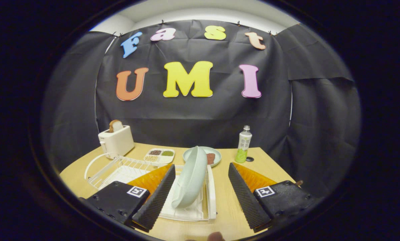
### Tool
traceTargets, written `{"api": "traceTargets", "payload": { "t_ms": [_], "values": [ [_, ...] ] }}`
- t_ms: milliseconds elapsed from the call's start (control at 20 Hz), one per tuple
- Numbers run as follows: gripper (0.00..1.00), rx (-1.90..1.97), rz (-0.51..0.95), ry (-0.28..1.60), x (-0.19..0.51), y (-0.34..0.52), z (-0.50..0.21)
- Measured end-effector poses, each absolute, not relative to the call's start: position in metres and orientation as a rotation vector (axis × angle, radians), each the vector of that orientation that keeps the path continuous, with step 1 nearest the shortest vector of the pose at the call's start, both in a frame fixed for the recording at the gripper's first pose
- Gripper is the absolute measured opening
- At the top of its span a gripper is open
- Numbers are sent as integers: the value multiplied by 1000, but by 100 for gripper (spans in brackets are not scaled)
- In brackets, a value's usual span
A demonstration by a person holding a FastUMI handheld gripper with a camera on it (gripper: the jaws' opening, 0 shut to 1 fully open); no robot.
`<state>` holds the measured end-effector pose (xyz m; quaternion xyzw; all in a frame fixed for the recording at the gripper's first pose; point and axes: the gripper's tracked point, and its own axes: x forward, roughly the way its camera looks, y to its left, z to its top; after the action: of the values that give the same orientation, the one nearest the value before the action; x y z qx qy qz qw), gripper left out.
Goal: Take the plate from the dish rack, then take the spoon from the basket and place it into the plate.
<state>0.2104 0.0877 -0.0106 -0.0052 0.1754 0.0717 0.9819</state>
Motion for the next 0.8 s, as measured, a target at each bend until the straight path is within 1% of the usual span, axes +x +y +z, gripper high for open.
{"api": "traceTargets", "payload": {
  "t_ms": [200, 500, 550, 600, 750, 800],
  "values": [
    [100, -4, 140, 402, 239, 98, -19],
    [100, 54, 72, 449, 266, 98, -30],
    [98, 67, 65, 460, 269, 99, -33],
    [92, 75, 61, 481, 270, 101, -37],
    [81, 103, 57, 549, 270, 112, -50],
    [75, 102, 38, 571, 268, 112, -53]
  ]
}}
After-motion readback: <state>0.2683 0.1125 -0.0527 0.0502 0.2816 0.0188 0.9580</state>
